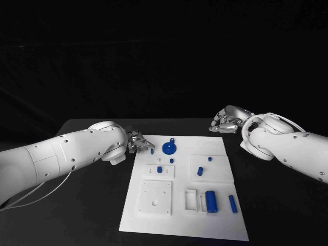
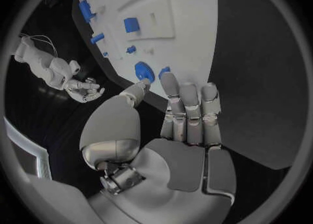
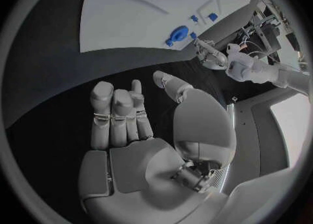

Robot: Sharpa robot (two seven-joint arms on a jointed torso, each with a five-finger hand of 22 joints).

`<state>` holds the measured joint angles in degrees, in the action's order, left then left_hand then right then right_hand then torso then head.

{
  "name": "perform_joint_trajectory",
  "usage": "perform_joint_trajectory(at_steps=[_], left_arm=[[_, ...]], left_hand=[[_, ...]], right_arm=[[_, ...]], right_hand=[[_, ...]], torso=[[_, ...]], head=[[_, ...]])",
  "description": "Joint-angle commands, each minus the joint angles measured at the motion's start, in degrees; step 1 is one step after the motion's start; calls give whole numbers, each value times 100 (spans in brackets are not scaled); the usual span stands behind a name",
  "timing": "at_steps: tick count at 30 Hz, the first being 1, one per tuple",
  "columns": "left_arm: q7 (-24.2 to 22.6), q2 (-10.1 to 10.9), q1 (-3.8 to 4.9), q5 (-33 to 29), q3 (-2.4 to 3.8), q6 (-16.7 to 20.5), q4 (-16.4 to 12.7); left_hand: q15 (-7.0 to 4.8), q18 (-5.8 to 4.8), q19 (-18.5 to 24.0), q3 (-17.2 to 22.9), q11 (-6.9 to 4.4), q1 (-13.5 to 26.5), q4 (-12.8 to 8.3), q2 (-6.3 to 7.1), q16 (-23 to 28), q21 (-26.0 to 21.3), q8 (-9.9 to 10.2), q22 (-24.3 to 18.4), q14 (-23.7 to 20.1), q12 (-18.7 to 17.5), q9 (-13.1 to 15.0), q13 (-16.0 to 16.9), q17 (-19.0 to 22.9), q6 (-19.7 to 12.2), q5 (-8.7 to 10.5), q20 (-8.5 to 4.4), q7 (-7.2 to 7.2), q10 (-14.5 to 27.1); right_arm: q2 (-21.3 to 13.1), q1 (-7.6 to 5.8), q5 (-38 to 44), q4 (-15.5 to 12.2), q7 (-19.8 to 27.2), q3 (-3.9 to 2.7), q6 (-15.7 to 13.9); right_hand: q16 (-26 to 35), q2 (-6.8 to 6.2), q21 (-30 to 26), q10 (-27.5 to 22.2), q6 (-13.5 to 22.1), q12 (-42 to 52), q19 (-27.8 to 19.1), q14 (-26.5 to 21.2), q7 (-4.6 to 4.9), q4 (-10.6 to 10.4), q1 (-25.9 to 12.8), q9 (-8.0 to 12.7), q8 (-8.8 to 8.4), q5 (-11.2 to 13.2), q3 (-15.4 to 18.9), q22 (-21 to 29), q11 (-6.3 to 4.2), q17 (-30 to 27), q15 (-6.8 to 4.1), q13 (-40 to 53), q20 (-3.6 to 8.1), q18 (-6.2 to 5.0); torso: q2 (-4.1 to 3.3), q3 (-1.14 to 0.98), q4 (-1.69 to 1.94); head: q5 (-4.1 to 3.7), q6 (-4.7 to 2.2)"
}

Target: Assemble the parts on the task board

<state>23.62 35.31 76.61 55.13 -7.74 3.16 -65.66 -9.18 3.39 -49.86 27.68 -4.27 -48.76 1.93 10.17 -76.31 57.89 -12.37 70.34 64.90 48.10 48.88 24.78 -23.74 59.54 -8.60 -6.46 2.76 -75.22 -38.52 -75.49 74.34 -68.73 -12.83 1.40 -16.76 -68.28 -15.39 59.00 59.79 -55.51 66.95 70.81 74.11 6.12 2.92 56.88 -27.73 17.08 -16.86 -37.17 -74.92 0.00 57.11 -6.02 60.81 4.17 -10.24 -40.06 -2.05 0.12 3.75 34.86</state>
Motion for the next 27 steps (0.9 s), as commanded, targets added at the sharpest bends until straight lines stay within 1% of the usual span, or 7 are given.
perform_joint_trajectory(at_steps=[1,6,13,16,19,24,27], left_arm=[[3,-68,9,34,4,-267,84],[-48,-162,6,23,3,-267,224],[-82,-254,0,4,2,-258,341],[-100,-281,-3,-5,2,-254,384],[-107,-304,-7,-7,1,-260,418],[-125,-353,-23,-12,0,-313,495],[-141,-385,-52,-24,-1,-349,531]], left_hand=[[21,-81,20,-8,112,25,37,-58,6,-19,-4,15,4,-5,-6,15,-11,115,38,-710,47,102],[17,-81,20,-21,109,21,43,-98,-2,-16,-9,26,5,0,-8,22,-18,123,33,-713,43,97],[10,-81,19,-75,106,0,28,-232,-22,-5,-15,58,5,5,-19,37,-36,133,5,-724,39,85],[11,-82,22,-87,107,3,29,-252,-22,-6,-13,63,2,3,-22,38,-38,130,1,-724,41,87],[11,-82,23,-92,108,-1,25,-265,-22,-7,-13,66,1,2,-23,39,-39,129,-3,-725,41,87],[12,-83,30,-130,108,-48,-32,-341,-26,-8,-15,85,-5,-3,-32,46,-47,130,-26,-730,42,87],[12,-86,33,-151,108,-71,-69,-376,-28,-11,-18,95,-7,-4,-36,50,-50,134,-30,-731,41,85]], right_arm=[[8,1,12,-16,28,-3,20],[16,1,12,-15,30,-3,22],[18,1,12,-24,27,-3,28],[18,1,12,-22,28,-3,29],[19,1,12,-23,28,-3,28],[25,1,13,-23,29,-3,31],[27,1,13,-23,30,-3,32]], right_hand=[[39,17,-37,-31,3,7,-28,-19,33,12,-35,-3,-22,-41,39,-55,3,6,-21,-8,11,-476],[39,17,-37,-31,3,8,-27,-18,34,13,-36,-4,-21,-42,40,-55,3,6,-20,-8,12,-476],[40,18,-38,-32,2,8,-27,-18,34,14,-36,-5,-21,-43,40,-55,4,6,-20,-8,12,-476],[40,19,-38,-32,1,8,-27,-18,34,14,-35,-5,-20,-44,40,-55,4,7,-19,-9,12,-476],[40,19,-38,-32,1,8,-27,-18,34,14,-35,-5,-20,-44,40,-56,4,7,-19,-9,12,-476],[41,20,-39,-32,-1,8,-27,-18,34,15,-35,-6,-19,-45,41,-56,4,7,-19,-9,12,-476],[41,20,-39,-32,-1,9,-27,-18,34,16,-35,-7,-19,-45,42,-56,4,7,-19,-9,12,-476]], torso=[[2,0,-3],[0,4,-6],[-1,8,-1],[0,10,1],[3,9,7],[7,9,6],[8,6,7]], head=[[1,9],[-7,7],[-25,12],[-35,14],[-41,20],[-48,30],[-51,37]])
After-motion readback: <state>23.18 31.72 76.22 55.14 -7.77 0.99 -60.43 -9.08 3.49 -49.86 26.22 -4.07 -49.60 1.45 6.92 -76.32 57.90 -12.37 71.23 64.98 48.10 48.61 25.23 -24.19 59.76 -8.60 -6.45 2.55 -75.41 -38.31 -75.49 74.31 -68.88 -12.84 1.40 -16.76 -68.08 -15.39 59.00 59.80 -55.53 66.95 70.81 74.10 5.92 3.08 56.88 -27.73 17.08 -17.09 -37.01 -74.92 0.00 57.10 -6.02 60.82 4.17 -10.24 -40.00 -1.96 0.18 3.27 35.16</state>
